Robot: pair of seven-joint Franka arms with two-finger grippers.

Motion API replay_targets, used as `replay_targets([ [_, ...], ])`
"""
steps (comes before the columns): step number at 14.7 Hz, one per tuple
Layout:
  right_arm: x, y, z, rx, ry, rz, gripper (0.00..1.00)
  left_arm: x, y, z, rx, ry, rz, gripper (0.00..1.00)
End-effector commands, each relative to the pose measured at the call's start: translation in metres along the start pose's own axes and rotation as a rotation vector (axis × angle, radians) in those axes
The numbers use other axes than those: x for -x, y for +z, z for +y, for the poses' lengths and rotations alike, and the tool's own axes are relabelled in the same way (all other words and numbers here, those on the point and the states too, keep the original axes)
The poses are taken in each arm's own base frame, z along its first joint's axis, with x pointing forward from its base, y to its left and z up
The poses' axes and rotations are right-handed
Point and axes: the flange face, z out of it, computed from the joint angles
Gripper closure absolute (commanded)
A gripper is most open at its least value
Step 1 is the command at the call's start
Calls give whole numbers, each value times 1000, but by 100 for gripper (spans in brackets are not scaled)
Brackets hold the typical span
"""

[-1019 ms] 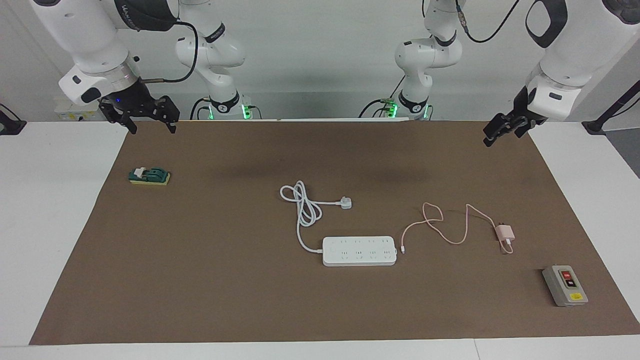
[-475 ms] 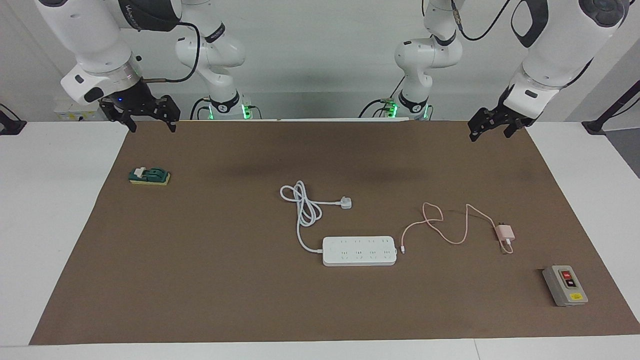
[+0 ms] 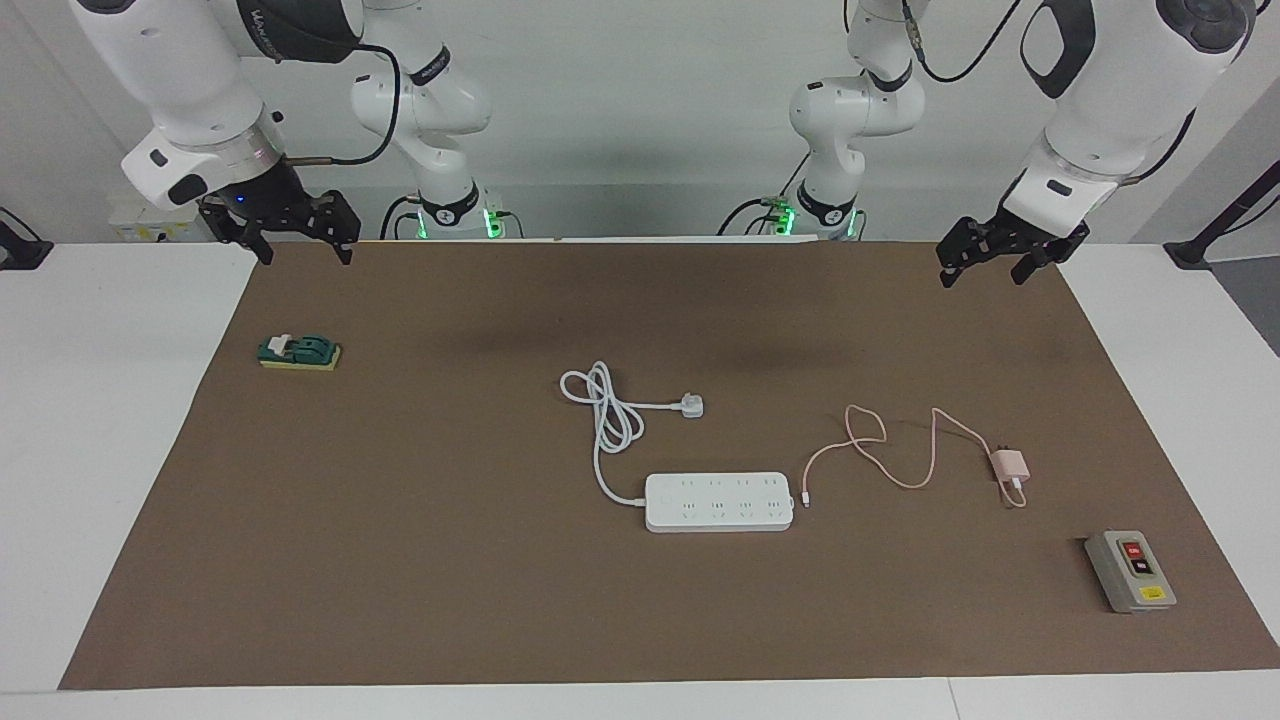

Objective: Unplug charger and place it aside

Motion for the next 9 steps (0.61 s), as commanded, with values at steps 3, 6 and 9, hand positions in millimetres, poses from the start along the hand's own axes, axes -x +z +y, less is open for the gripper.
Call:
replay_targets([
  [3,3,-2,-1,5,-9,-1,0,2,-4,4,14,16,51,0],
  [6,3,-2,-1,5,-9,1,0,3,-3,4,16,16,48,0],
  [9,3,-2,-1,5,-9,1,0,4,-3,4,15,16,48,0],
])
